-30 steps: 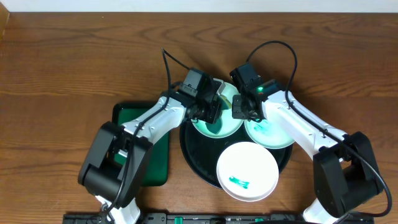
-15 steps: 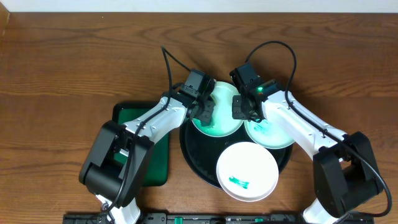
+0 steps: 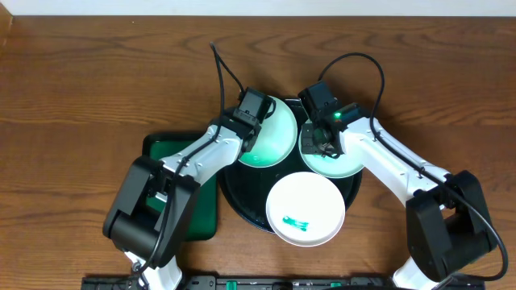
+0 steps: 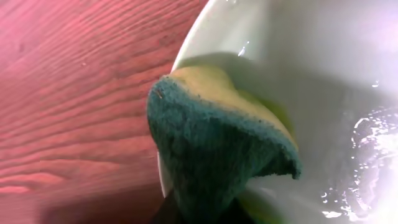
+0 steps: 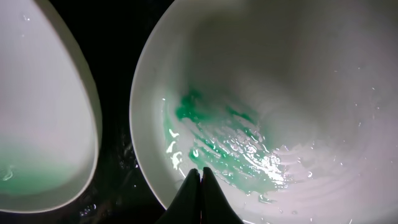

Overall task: Clean dirty plates on tray and stack at the side
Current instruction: 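Scrub the plate with the sponge while the right gripper holds its rim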

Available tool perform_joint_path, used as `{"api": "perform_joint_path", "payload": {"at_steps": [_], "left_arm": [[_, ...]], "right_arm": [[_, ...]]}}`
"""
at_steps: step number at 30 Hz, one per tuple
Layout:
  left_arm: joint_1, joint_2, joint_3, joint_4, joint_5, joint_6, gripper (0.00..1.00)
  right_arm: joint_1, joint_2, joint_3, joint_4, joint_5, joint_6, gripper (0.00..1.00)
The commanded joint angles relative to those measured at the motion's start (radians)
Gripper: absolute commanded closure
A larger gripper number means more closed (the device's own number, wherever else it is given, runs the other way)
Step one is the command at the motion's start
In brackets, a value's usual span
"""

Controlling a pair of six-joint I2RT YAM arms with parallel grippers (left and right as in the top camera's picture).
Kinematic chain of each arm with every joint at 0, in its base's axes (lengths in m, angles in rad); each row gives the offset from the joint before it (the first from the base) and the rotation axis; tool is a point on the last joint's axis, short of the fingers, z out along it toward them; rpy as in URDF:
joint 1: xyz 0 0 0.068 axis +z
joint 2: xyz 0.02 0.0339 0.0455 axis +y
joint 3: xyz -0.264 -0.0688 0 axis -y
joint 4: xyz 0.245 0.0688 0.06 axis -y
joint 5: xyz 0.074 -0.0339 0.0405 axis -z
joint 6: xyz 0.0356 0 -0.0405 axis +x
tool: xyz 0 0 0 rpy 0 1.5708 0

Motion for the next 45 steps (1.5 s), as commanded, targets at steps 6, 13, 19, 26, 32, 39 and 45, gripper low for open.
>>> {"api": "perform_joint_path", "payload": {"at_steps": [6, 13, 19, 26, 32, 39, 45], "left_arm": [[-0.075, 0.033, -0.025, -0.014, -0.061, 0.023, 0.93], [-0.098, 0.032, -0.025, -0.021, 0.008, -0.100, 0.93], [-0.098, 0.029, -0.022, -0.022, 0.131, -0.119, 0.93], [-0.098, 0.010, -0.012, -0.022, 0.255, -0.146, 0.93], [-0.098, -0.058, -0.011, -0.019, 0.295, -0.161, 0.93], [-0.087, -0.117, -0.011, -0.028, 0.297, -0.164, 0.93], [-0.055, -0.155, -0.010, -0.074, 0.237, -0.163, 0.93]], "right_arm": [[-0.015, 0.001, 0.000, 0.024, -0.001, -0.028, 0.71], [-0.033, 0.001, 0.000, 0.040, -0.023, -0.029, 0.72], [-0.052, 0.001, 0.000, 0.035, -0.031, -0.029, 0.74], [-0.069, 0.001, 0.000, 0.034, -0.037, -0.029, 0.72], [-0.074, 0.001, 0.000, 0.035, -0.040, -0.029, 0.71], [-0.074, 0.001, 0.000, 0.033, -0.049, -0.029, 0.67], [-0.074, 0.001, 0.000, 0.035, -0.053, -0.029, 0.60]]}}
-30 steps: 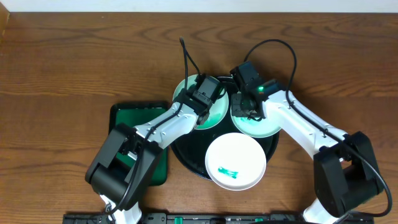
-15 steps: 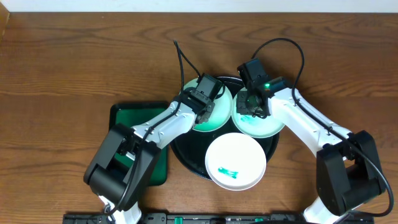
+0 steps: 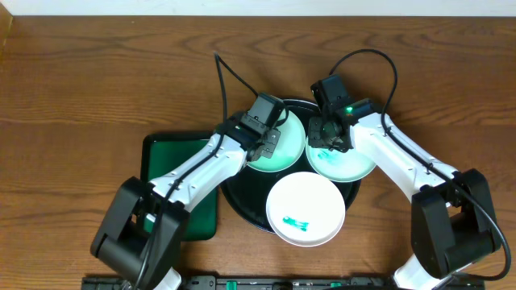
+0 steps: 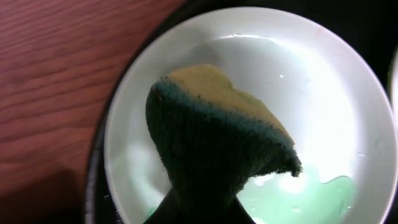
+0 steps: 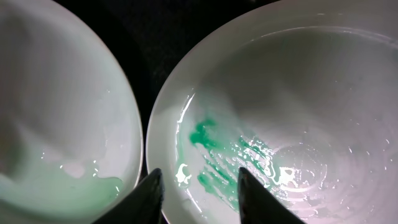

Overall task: Clean dirty plates on tray and stack at the side
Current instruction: 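Scrub the plate with the sponge while the right gripper holds its rim, then withdraw the left gripper with the sponge over the green tray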

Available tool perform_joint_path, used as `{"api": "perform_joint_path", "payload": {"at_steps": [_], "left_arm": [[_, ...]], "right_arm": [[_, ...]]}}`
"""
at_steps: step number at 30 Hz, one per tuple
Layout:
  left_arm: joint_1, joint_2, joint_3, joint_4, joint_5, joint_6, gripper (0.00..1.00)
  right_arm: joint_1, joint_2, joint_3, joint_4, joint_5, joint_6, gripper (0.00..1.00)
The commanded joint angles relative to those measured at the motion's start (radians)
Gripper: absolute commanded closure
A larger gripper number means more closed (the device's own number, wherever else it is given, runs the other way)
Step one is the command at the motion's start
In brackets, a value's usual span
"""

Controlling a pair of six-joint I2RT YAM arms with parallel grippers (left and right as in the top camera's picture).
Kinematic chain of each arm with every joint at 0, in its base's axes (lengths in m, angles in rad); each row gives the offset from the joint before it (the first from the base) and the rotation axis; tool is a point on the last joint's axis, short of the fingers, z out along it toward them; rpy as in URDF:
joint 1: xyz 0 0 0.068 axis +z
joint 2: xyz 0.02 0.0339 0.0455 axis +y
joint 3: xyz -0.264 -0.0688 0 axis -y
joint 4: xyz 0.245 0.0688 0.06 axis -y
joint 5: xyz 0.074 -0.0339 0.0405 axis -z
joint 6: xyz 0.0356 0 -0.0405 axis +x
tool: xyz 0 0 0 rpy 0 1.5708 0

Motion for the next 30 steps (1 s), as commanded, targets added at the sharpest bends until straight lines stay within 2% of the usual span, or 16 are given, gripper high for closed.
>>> {"api": "perform_joint_path", "payload": {"at_steps": [1, 2, 5, 10, 12, 15, 21, 26, 30], "left_arm": [[0.032, -0.043, -0.009, -0.015, -0.057, -0.013, 0.93], [0.039, -0.055, -0.009, -0.014, -0.074, -0.013, 0.93], [0.063, -0.106, -0.003, -0.021, -0.138, -0.058, 0.93], [0.126, -0.213, 0.010, -0.088, -0.156, -0.092, 0.93], [0.174, -0.262, 0.010, -0.146, -0.174, -0.143, 0.93], [0.235, -0.294, 0.010, -0.222, -0.174, -0.220, 0.93], [0.330, -0.300, 0.010, -0.369, -0.174, -0.301, 0.93], [0.336, -0.300, 0.010, -0.380, -0.174, -0.301, 0.93], [0.336, -0.300, 0.010, -0.380, -0.174, -0.301, 0.93]], "right_arm": [[-0.003, 0.001, 0.000, 0.003, -0.004, -0.004, 0.57], [-0.003, 0.001, 0.000, 0.009, -0.005, -0.005, 0.50], [-0.003, 0.001, 0.000, 0.051, -0.040, -0.058, 0.48], [-0.003, 0.001, 0.000, 0.144, -0.078, -0.126, 0.37], [-0.010, 0.002, 0.000, 0.183, -0.109, -0.151, 0.30], [-0.026, 0.019, 0.000, 0.222, -0.181, -0.191, 0.27], [-0.061, 0.111, 0.000, 0.315, -0.373, -0.294, 0.31], [-0.062, 0.167, 0.001, 0.352, -0.412, -0.315, 0.32], [-0.061, 0.202, 0.001, 0.359, -0.430, -0.318, 0.37]]}}
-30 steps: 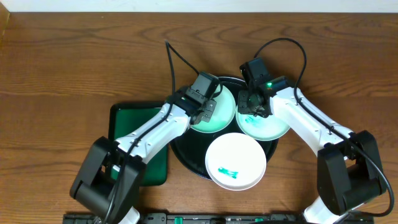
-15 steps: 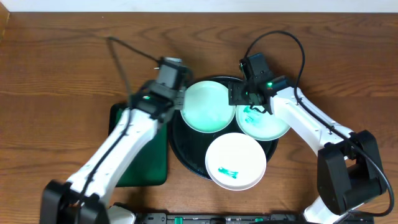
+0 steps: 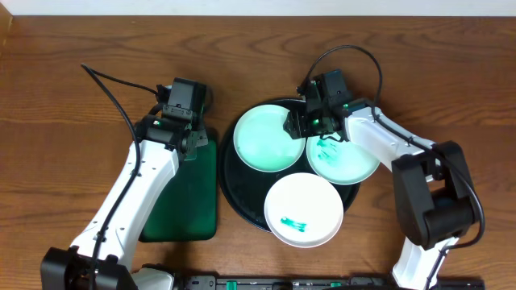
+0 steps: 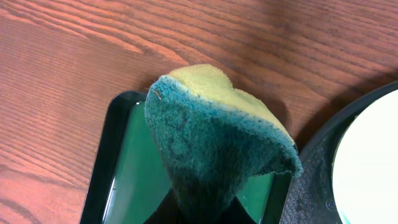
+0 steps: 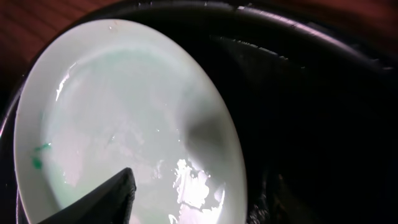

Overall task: Clean dirty plates on tray and stack at the side
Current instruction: 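Withdraw the left gripper with the sponge over the green tray, then lift the wiped plate with the right gripper and carry it rightward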

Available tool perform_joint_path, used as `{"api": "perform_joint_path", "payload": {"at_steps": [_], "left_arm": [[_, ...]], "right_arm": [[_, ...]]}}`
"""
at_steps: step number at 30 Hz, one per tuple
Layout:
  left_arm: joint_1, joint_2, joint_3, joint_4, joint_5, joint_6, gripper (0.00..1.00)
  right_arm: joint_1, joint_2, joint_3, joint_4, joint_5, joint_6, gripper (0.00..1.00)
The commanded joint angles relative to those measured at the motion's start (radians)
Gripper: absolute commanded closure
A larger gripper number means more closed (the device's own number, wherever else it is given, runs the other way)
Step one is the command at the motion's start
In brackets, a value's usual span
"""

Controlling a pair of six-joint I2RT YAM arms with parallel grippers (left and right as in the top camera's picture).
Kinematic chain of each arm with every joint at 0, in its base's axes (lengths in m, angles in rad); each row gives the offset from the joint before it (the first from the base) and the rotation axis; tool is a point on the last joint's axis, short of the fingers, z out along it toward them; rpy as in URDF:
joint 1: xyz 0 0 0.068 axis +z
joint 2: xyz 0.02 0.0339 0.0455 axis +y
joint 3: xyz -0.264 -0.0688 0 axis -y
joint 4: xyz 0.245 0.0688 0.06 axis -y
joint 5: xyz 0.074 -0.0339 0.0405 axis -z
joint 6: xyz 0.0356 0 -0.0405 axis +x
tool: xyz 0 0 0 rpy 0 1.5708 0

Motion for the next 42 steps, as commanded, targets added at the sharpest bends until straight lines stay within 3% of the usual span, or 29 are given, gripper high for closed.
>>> {"api": "perform_joint_path", "payload": {"at_steps": [1, 4, 7, 10, 11, 19, 28, 42], "left_arm": [[0.004, -0.003, 0.010, -0.002, -0.014, -0.016, 0.93], [0.004, -0.003, 0.010, -0.003, -0.014, -0.016, 0.93], [0.004, -0.003, 0.010, -0.003, -0.014, -0.016, 0.93], [0.004, -0.003, 0.010, -0.003, -0.014, -0.016, 0.93], [0.004, -0.003, 0.010, -0.003, -0.014, -0.016, 0.93], [0.004, -0.003, 0.010, -0.003, -0.013, -0.016, 0.93], [0.004, -0.003, 0.010, -0.008, -0.013, -0.042, 0.93], [0.047, -0.003, 0.009, -0.047, 0.027, -0.057, 0.93]], "right_arm": [[-0.006, 0.040, 0.001, 0.001, -0.047, -0.029, 0.39], [-0.003, 0.051, 0.001, 0.002, -0.046, -0.029, 0.46], [-0.004, 0.054, 0.001, -0.007, -0.048, -0.028, 0.64], [-0.005, 0.058, 0.001, -0.018, -0.048, -0.011, 0.95], [-0.005, 0.058, 0.001, -0.023, -0.048, -0.005, 0.99], [-0.003, 0.039, 0.003, -0.014, -0.053, 0.016, 0.99], [0.005, -0.134, 0.024, -0.060, 0.028, -0.061, 0.99], [0.125, -0.292, 0.031, -0.245, 0.502, -0.169, 0.99]]}}
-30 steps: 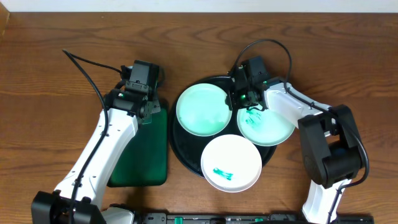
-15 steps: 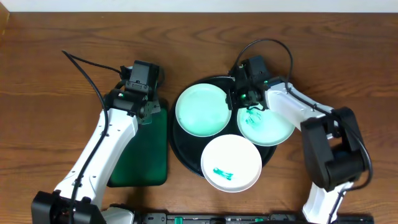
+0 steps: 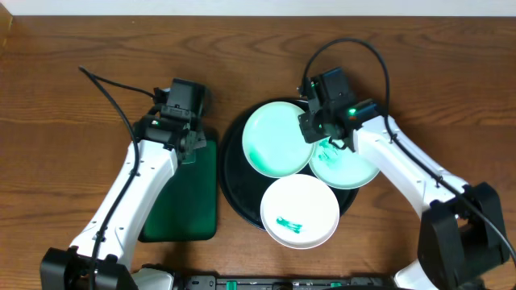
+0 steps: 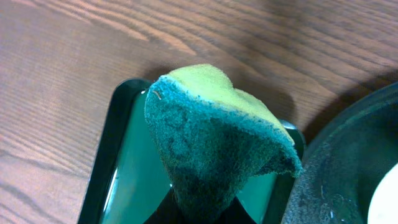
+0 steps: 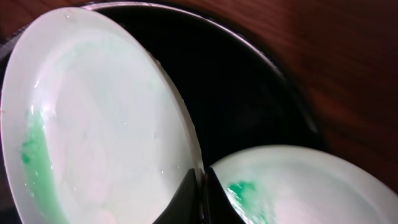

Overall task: Clean dirty plates on tray and stack at the side
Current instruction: 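Lift the wiped plate with the right gripper and carry it rightward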

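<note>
Three white plates lie on the round black tray (image 3: 239, 187). The back-left plate (image 3: 276, 138), filmed with pale green, is tilted and overlaps the green-smeared right plate (image 3: 345, 167). My right gripper (image 5: 200, 179) is shut on the right rim of that back-left plate (image 5: 93, 124), just above the right plate (image 5: 311, 186). The front plate (image 3: 300, 211) carries a small green smear. My left gripper (image 4: 202, 211) is shut on a green and yellow sponge (image 4: 211, 137) over the back end of the green rectangular tray (image 4: 127, 180).
The green rectangular tray (image 3: 184, 201) lies left of the black tray on the brown wooden table (image 3: 81, 64). Both arms' black cables loop over the back of the table. The black tray's rim (image 4: 348, 162) is close on the right of the sponge.
My right gripper, then open beside the back-left plate's right rim, is now shut on that rim. The plate has tilted and shifted right over the right plate. The left arm has barely moved.
First the sponge in my left gripper was at the back-left plate while my right gripper was shut above the right plate. Then the right gripper was open. Later the sponge was over the green tray and the right gripper flanked the back-left plate's rim, which it now grips.
</note>
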Available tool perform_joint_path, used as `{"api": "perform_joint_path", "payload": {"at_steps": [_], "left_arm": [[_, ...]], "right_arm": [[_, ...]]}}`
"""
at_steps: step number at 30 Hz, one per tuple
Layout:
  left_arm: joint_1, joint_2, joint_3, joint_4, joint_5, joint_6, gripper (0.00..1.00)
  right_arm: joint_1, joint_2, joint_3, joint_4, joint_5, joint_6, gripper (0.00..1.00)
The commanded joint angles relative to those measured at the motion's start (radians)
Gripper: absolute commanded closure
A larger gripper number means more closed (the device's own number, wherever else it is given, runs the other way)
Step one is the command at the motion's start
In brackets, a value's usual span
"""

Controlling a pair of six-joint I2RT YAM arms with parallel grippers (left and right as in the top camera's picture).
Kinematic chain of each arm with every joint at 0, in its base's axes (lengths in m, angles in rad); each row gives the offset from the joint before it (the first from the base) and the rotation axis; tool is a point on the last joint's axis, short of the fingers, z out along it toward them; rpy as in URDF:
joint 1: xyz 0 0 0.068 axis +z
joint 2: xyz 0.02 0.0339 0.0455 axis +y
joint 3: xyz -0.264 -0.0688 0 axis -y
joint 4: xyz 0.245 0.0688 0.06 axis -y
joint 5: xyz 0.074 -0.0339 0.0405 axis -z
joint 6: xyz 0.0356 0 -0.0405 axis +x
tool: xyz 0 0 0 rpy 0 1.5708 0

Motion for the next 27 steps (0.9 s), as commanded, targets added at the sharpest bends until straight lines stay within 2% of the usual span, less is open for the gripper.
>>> {"api": "perform_joint_path", "payload": {"at_steps": [1, 9, 19, 27], "left_arm": [[0.051, -0.003, 0.009, -0.018, 0.047, -0.021, 0.93], [0.124, -0.003, 0.009, -0.068, 0.117, -0.024, 0.93], [0.167, -0.003, 0.009, -0.082, 0.119, -0.043, 0.93], [0.263, -0.003, 0.010, -0.084, 0.208, -0.031, 0.93]], "right_arm": [[0.065, -0.068, 0.032, -0.030, 0.244, -0.042, 0.99], [0.171, -0.104, 0.150, -0.113, 0.473, -0.100, 0.99], [0.191, -0.104, 0.197, -0.145, 0.507, -0.105, 0.99], [0.208, -0.104, 0.199, -0.151, 0.545, -0.136, 0.99]]}}
